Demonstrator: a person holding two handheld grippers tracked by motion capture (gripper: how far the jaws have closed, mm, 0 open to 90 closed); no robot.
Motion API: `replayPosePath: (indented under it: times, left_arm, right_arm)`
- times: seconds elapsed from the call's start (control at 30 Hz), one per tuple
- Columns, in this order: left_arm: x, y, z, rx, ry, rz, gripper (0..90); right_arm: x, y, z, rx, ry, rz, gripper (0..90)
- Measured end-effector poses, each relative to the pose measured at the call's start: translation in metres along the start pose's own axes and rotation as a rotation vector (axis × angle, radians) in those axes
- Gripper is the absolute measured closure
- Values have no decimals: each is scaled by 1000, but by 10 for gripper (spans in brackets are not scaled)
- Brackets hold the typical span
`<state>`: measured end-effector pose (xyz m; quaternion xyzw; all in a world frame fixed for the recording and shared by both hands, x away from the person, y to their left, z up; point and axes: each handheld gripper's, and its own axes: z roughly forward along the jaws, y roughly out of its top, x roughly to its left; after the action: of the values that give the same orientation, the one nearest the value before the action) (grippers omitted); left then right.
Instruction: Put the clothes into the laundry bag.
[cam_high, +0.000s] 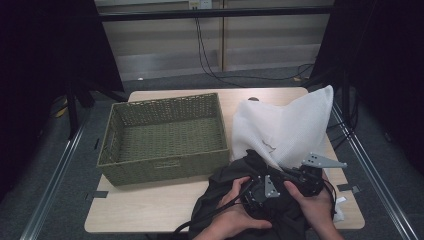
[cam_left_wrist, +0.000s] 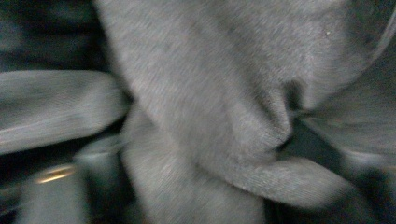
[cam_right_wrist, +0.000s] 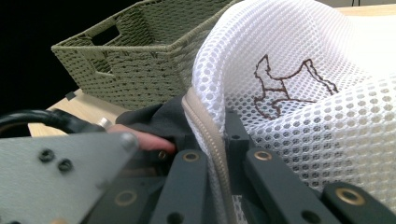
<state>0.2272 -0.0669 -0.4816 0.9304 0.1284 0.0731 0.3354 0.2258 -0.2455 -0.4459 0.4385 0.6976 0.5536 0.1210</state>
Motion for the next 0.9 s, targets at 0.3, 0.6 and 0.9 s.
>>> replayPosePath:
  times: [0.3,0.6,0.9]
  left_arm:
    - [17,-7,-30,-221,-44,-192,720]
    - [35,10,-28,-250,41,-321,719]
    - [54,-9,-12,-265,56,-377,478]
  right_arm:
    - [7,6,-13,-22,-25,-38,888]
    - [11,15,-31,-90,-42,-20,890]
    - [14,4,-10,0,-37,-25,891]
